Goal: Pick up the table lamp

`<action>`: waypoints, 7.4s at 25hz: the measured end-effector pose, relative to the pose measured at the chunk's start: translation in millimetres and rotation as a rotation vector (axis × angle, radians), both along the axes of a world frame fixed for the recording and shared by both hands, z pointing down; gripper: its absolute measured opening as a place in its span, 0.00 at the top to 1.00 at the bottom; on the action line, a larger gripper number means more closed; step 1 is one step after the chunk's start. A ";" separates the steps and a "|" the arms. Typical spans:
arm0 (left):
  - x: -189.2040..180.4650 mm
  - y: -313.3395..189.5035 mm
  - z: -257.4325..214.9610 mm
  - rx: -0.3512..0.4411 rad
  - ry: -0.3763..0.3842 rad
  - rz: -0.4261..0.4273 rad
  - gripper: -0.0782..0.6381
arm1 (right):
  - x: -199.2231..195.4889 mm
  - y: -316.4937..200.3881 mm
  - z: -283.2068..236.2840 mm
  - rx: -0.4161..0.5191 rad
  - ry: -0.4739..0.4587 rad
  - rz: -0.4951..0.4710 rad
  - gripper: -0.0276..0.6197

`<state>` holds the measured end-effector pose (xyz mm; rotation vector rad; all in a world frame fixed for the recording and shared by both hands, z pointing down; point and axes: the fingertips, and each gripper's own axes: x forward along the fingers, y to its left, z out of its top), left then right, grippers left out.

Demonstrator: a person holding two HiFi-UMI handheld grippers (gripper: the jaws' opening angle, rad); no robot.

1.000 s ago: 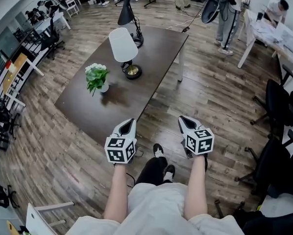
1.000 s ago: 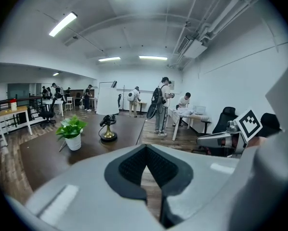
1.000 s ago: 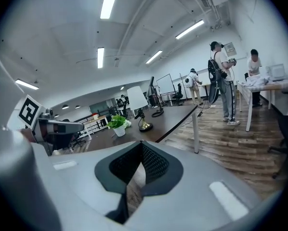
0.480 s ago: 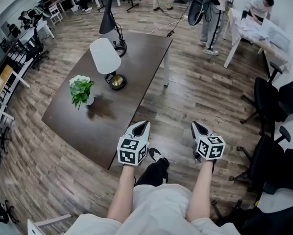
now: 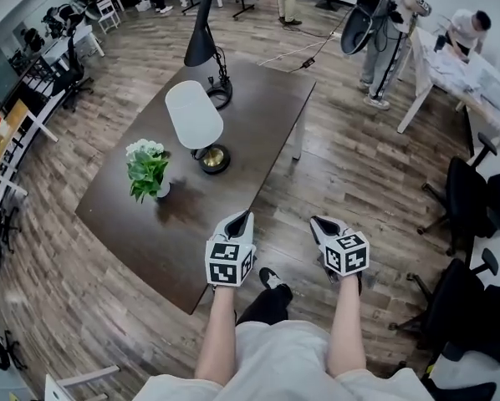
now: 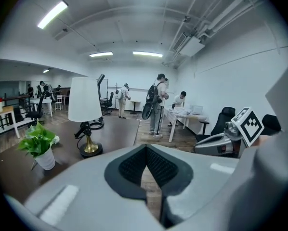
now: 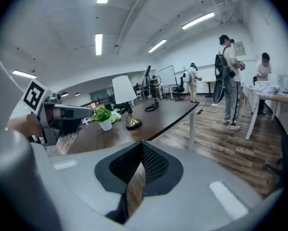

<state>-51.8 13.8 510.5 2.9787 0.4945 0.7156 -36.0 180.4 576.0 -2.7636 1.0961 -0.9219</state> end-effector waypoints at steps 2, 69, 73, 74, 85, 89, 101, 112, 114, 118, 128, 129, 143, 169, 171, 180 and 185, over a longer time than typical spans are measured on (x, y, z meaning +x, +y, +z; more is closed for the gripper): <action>18.8 -18.6 -3.8 -0.016 0.013 -0.044 0.89 | 18.0 -16.2 -1.1 -0.019 -0.001 -0.051 0.92; 103.6 -235.0 10.4 -0.024 -0.012 -0.863 0.89 | 234.7 -346.5 105.1 -0.094 0.060 -0.733 0.66; 104.1 -233.3 7.4 -0.008 -0.003 -0.925 0.89 | 228.3 -361.0 105.7 -0.109 0.102 -0.851 0.64; 103.2 -231.8 7.4 -0.007 -0.005 -0.942 0.89 | 225.3 -364.7 102.8 -0.108 0.115 -0.878 0.63; 76.7 -194.1 11.4 0.001 -0.020 -1.141 0.89 | 219.2 -375.6 110.5 -0.114 0.187 -1.025 0.60; 63.8 -173.1 18.8 0.006 -0.054 -1.196 0.89 | 218.4 -372.1 111.6 -0.099 0.177 -1.032 0.61; 93.7 -161.5 19.7 0.021 -0.109 -1.168 0.89 | 226.4 -400.2 111.0 -0.054 0.186 -1.010 0.64; 117.9 -149.1 20.5 0.062 -0.165 -1.050 0.89 | 231.4 -419.7 85.5 0.036 0.239 -0.984 0.70; 124.5 -147.9 22.6 0.057 -0.166 -1.035 0.89 | 234.1 -419.1 79.6 0.055 0.244 -0.987 0.72; 138.2 -142.5 26.5 0.058 -0.171 -0.989 0.89 | 233.3 -419.5 68.6 0.093 0.250 -1.000 0.73; 142.3 -132.7 35.4 0.041 -0.169 -0.974 0.89 | 228.6 -411.9 52.5 0.126 0.181 -1.030 0.75; 142.5 -131.1 37.0 0.037 -0.172 -0.972 0.89 | 227.6 -409.9 52.9 0.126 0.170 -1.034 0.75; 115.4 -135.7 42.8 0.004 -0.165 -1.042 0.89 | 188.1 -401.0 22.3 0.147 0.027 -1.176 0.75; 45.8 -166.4 1.0 0.024 -0.089 -1.258 0.89 | 125.8 -412.2 -16.2 0.115 0.032 -1.357 0.75; 49.3 -168.1 1.0 0.025 -0.088 -1.258 0.89 | 130.0 -412.8 -18.2 0.110 0.045 -1.355 0.75; 67.1 -169.1 -1.3 0.036 -0.049 -1.232 0.89 | 153.3 -417.4 -24.9 0.126 0.096 -1.287 0.75; 73.6 -168.4 -2.4 0.038 -0.052 -1.208 0.89 | 158.5 -419.2 -28.2 0.114 0.104 -1.277 0.75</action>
